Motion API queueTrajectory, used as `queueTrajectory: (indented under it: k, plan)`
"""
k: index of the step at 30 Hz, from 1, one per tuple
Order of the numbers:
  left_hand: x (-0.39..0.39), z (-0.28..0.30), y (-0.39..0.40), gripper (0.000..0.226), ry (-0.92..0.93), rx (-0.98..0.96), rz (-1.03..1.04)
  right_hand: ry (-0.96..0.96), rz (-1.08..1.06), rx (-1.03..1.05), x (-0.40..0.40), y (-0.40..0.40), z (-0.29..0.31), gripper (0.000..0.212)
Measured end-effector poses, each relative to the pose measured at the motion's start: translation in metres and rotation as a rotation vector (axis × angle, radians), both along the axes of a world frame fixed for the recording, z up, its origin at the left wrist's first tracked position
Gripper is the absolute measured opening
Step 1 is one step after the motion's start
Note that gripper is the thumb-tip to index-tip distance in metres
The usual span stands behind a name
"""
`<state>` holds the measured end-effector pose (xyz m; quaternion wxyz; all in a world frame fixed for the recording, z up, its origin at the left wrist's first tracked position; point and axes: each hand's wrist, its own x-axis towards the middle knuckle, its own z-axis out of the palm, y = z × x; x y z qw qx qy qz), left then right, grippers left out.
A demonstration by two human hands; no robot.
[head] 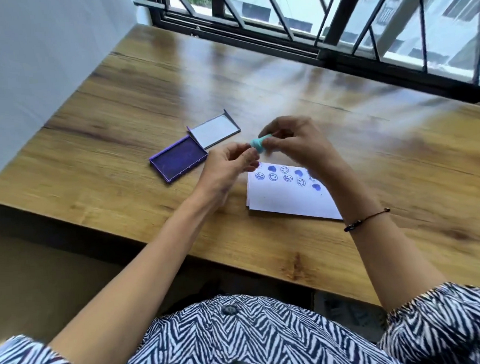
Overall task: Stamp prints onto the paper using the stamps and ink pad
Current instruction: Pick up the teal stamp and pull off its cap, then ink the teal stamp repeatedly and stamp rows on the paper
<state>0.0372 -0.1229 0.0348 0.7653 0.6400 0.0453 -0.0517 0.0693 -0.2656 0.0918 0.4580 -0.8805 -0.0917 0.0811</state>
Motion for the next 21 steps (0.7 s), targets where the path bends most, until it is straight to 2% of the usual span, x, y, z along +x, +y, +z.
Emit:
queueTrajectory:
  k: [3, 6, 9, 12, 16, 21]
  plan:
    - [-0.008, -0.001, 0.012, 0.006, 0.002, 0.011, 0.063, 0.058, 0.001, 0.08, -0.004, 0.012, -0.006, 0.014]
    - [-0.015, -0.001, 0.026, 0.013, 0.016, -0.019, 0.107, 0.096, 0.055, 0.13, -0.006, 0.026, -0.011, 0.02]
    - [-0.022, -0.001, 0.043, 0.014, 0.027, -0.036, 0.208, 0.069, 0.073, 0.119, -0.005, 0.042, -0.015, 0.017]
    - [-0.03, -0.006, 0.065, 0.014, 0.021, 0.007, 0.376, -0.071, 0.074, -0.036, 0.003, 0.067, -0.018, 0.012]
    - [-0.045, -0.02, 0.09, 0.002, 0.058, 0.074, 0.64, -0.267, 0.264, -0.244, 0.007, 0.113, -0.025, 0.016]
    - [-0.059, -0.027, 0.098, 0.005, 0.083, 0.059, 0.727, -0.389, 0.447, -0.518, 0.01, 0.144, -0.033, 0.02]
